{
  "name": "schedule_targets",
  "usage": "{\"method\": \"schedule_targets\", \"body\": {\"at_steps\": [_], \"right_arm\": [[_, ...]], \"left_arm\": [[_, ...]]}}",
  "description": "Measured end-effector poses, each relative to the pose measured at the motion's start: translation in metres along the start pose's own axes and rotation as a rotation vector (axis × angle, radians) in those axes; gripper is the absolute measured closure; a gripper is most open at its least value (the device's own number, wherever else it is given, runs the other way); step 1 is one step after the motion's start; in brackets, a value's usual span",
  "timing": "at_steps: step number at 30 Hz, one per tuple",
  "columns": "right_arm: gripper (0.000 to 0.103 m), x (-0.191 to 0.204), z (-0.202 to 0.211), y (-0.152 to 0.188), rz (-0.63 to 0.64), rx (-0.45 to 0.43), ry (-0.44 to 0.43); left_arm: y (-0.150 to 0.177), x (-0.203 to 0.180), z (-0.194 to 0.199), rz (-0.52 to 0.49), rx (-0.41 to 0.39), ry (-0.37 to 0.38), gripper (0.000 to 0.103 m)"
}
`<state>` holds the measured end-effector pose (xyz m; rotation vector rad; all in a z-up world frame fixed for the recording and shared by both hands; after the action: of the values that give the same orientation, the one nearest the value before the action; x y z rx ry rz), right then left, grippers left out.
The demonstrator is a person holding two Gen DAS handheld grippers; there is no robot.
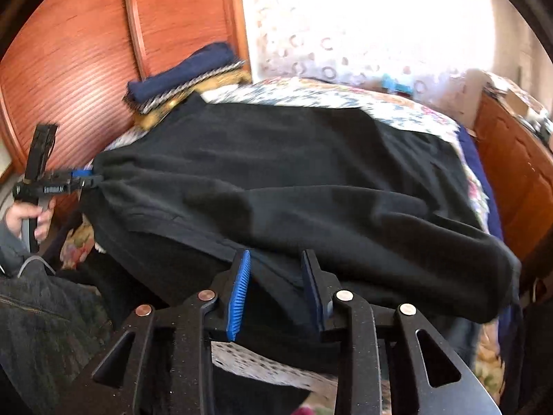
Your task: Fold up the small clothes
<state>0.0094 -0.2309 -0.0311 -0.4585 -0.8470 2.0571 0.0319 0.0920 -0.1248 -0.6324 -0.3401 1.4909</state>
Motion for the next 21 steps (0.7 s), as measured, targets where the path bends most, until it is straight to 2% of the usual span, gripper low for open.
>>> {"method": "schedule_targets", "body": {"at_steps": [5, 6, 7, 8, 16, 21], "right_arm": [[0.069, 0.007, -0.029, 0.001, 0.063, 0.069, 0.040], [0.073, 0.008, -0.030, 0.002, 0.069, 0.072, 0.037], [0.096, 0.009, -0.030, 0.002, 0.074, 0.070, 0.033], [0.101, 0.011, -0.030, 0.003, 0.083, 0.072, 0.020], [0.101, 0.020, -0.002, 0.015, 0.115, 0.079, -0.068], [0.101, 0.014, 0.003, 0.013, 0.100, 0.061, -0.050]], "left_arm": [[0.000, -0.001, 0.000, 0.004, -0.004, 0.002, 0.039], [0.000, -0.001, 0.000, 0.004, -0.005, 0.002, 0.039], [0.000, -0.002, 0.000, 0.004, -0.005, 0.001, 0.039], [0.000, -0.002, 0.001, 0.004, -0.006, 0.001, 0.039], [0.003, 0.003, 0.003, 0.015, -0.011, 0.009, 0.039], [0.003, 0.004, 0.004, 0.017, -0.012, 0.010, 0.039]]}}
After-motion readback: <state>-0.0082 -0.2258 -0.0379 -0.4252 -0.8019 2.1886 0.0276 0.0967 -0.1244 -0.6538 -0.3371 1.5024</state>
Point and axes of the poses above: each gripper's, at about its wrist camera, not at the fingertips, and z roughly against the way its jaws point, x to its left, y to its underside, the point moved 2 cm from there along -z, roughly the way its jaws point, and after that the axes turned 5 degrees about x, right-handed, at the moved point
